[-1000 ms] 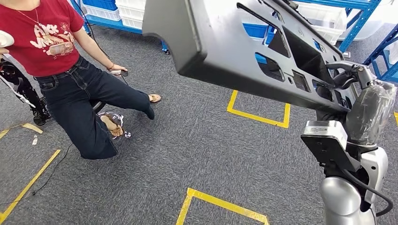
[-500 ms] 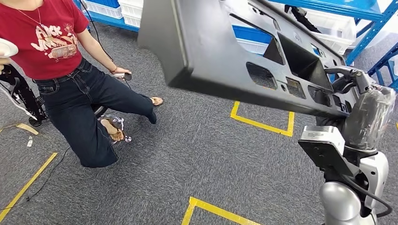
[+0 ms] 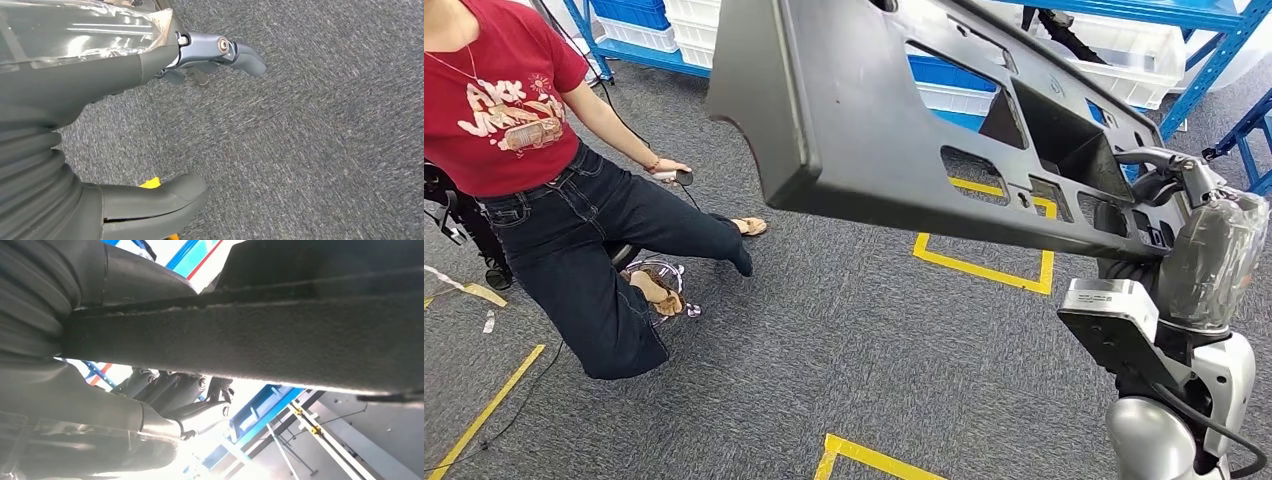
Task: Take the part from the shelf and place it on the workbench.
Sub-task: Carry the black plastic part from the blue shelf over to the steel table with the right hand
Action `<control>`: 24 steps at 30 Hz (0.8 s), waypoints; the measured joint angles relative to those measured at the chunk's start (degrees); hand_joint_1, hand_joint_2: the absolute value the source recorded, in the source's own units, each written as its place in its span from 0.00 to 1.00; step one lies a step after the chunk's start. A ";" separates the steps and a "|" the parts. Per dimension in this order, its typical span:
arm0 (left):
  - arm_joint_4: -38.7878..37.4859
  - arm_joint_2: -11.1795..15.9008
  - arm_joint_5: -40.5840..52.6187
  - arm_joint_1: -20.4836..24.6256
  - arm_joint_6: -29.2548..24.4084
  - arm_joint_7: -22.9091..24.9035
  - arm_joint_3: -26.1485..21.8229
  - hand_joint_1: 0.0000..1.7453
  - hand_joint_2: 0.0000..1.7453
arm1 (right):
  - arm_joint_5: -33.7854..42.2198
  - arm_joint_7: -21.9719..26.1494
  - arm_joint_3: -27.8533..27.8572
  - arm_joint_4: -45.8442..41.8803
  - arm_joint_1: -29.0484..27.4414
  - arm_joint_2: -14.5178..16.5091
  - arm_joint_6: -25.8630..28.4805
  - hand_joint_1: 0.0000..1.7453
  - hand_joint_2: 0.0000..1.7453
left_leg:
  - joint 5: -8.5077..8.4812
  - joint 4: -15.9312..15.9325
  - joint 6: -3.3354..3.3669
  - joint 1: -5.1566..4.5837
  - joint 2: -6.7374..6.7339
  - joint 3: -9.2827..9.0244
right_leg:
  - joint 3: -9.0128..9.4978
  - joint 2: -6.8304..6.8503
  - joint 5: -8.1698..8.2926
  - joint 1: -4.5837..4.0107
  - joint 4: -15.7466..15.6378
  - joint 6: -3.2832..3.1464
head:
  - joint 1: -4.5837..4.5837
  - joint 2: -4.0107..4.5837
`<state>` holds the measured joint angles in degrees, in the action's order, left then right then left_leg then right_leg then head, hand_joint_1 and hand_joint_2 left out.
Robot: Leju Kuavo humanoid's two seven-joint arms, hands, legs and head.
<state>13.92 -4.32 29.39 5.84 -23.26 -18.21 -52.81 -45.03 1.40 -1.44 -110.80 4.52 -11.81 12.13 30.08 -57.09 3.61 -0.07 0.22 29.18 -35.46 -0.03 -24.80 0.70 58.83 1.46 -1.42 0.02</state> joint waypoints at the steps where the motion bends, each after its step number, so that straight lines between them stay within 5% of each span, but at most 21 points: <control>1: 0.00 0.01 0.01 0.00 0.00 0.00 0.02 0.00 1.00 | 0.02 0.00 0.00 -0.01 0.00 0.02 0.00 1.00 1.00 | 0.02 0.08 -0.06 0.01 -0.02 -0.03 | 0.00 0.00 -0.03 -0.03 0.00 -0.05 | 0.00 0.00; 9: 0.01 0.04 0.45 -0.08 0.08 0.00 0.49 0.00 1.00 | 1.68 -0.52 0.01 -0.42 -0.36 0.50 -1.37 1.00 1.00 | 0.10 0.22 -2.76 0.19 -0.03 -0.15 | 0.12 0.01 -0.02 -0.08 -0.05 -0.11 | 0.00 0.00; 14: 0.02 0.27 0.53 -0.11 0.13 -0.14 0.57 0.00 1.00 | 2.95 -0.67 0.38 -1.26 -0.48 1.03 -2.01 1.00 1.00 | -1.70 3.05 -1.01 0.34 -0.32 -2.09 | -0.43 0.00 -0.46 0.03 1.21 0.66 | -0.01 0.00; 17: 0.02 0.21 0.53 -0.20 0.21 -0.36 0.57 0.00 1.00 | 2.97 -0.67 0.78 -1.38 -0.80 1.01 -2.01 1.00 1.00 | -2.35 4.05 -0.77 0.65 -0.57 -2.77 | -5.22 -0.06 -4.06 0.41 10.72 0.78 | -0.07 0.00; 19: 0.02 0.14 0.53 -0.35 0.22 -0.45 0.57 0.00 1.00 | 2.69 -0.72 1.16 -1.38 -1.17 0.98 -2.01 1.00 1.00 | -2.11 4.00 -1.11 0.85 -0.59 -2.84 | -6.91 -0.03 -4.49 1.16 13.79 1.82 | -0.05 0.00; 22: 0.07 0.16 0.54 -0.59 0.20 -0.48 0.57 0.00 1.00 | 1.72 -1.01 1.52 -1.31 -1.26 0.97 -2.01 1.00 1.00 | -0.97 2.94 -2.68 1.61 -0.27 -2.90 | -2.20 -0.19 -0.85 2.42 4.89 4.51 | -0.08 0.00; 24: 0.15 0.24 0.53 -0.54 0.17 -0.52 0.58 0.00 1.00 | 1.17 -1.22 1.59 -1.20 -1.36 0.94 -1.99 1.00 1.00 | 0.28 1.47 -3.95 1.85 0.03 -2.30 | 0.30 -0.69 -0.21 2.69 0.63 4.29 | -0.05 0.00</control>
<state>14.08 -4.08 29.92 5.30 -23.09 -18.73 -52.22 -43.85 0.18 0.15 -112.00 3.15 -10.87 10.14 30.35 -55.61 -0.35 1.78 0.25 26.88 -35.16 -0.71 -25.01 3.39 59.46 5.76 -1.47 0.02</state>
